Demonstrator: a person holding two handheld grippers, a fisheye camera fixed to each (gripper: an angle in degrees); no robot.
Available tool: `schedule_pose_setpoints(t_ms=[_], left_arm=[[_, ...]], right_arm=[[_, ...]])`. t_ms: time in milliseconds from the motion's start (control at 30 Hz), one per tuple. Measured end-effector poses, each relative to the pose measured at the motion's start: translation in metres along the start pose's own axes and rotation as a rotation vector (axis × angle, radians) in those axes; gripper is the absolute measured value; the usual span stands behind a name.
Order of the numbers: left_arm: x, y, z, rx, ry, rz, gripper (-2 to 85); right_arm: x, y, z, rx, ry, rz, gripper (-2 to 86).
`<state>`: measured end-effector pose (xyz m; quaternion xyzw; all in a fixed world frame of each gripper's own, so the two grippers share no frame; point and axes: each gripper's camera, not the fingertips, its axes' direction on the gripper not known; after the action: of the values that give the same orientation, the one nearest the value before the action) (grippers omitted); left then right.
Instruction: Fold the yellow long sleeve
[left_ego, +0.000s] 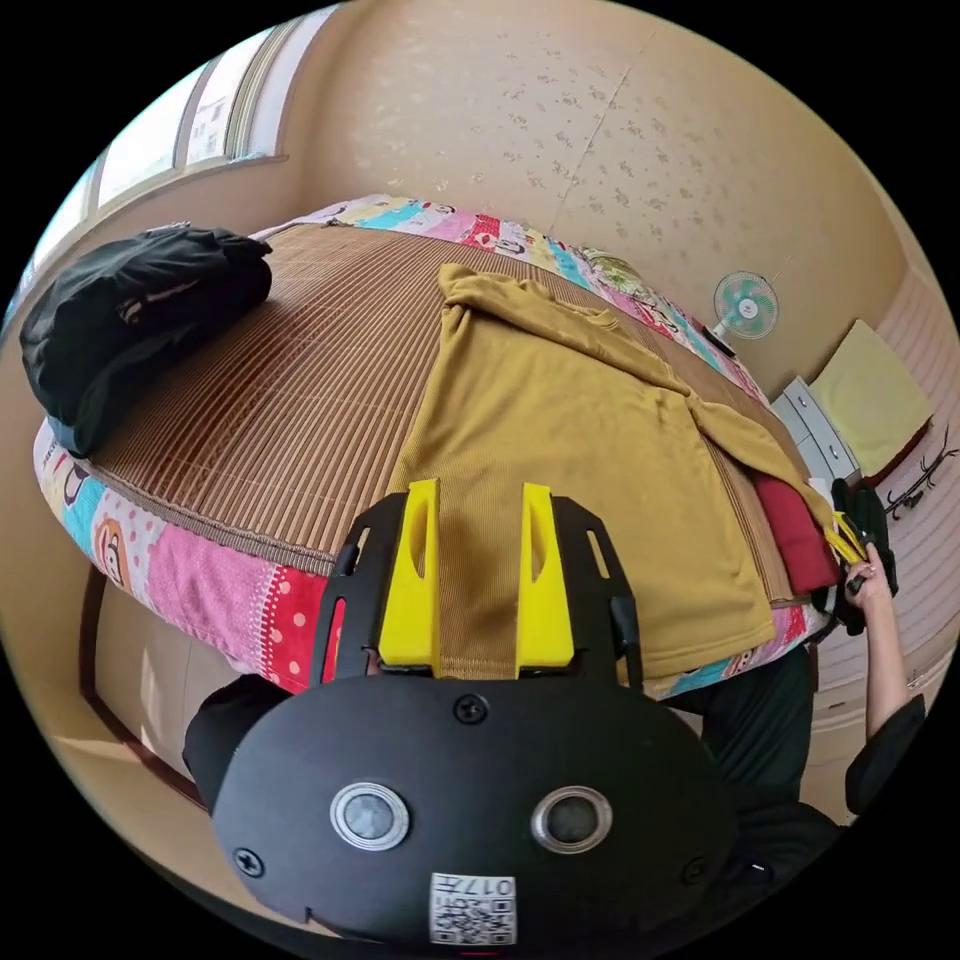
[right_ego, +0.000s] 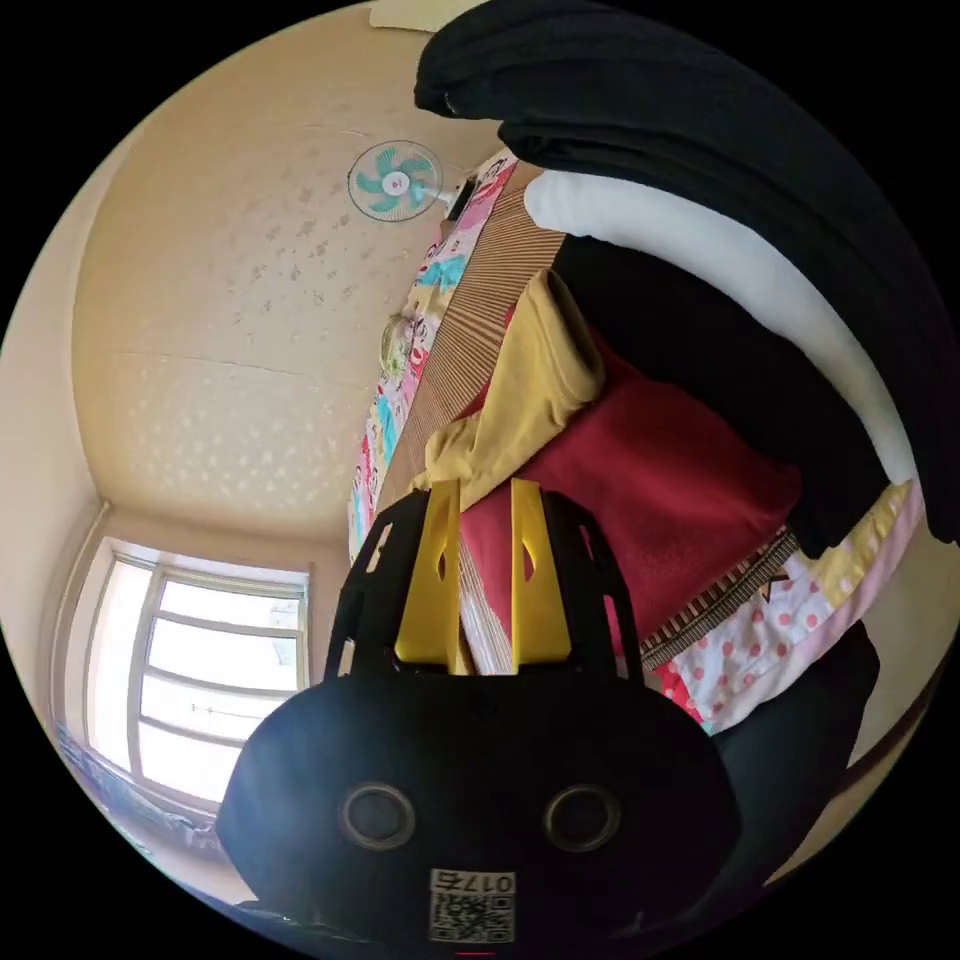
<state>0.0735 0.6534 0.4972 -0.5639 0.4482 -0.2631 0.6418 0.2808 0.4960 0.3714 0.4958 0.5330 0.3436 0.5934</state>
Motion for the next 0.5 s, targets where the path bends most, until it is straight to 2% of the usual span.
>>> schedule_pose_setpoints(t_ms=[67,100,167,367,500], left_arm=[[0.003,0.008,0.01,-0.021,-0.028,0.019,12.2],[0.002,0.012,0.019,-0.058,-0.025,0.022,12.3],[0.0,0.018,0.016,-0.025,-0.02,0.043,12.0],[-0.024,0.012,0.007,-0.017,0.074,-0.025,11.8],[-0.043,-0.005,-0.017,0.122,0.226,-0.054,12.6]], right_arm=[[0.018,-0.017,0.001,0.0,-0.006,0.161,8.3],[0.02,-0.02,0.002,0.002,0.011,0.181,8.4],[0.021,-0.027,0.004,0.016,0.05,0.206,7.5],[-0.019,-0.038,-0.011,0.144,0.098,0.09,3.8],[-0.098,-0.036,0.003,0.147,0.039,-0.089,3.2]])
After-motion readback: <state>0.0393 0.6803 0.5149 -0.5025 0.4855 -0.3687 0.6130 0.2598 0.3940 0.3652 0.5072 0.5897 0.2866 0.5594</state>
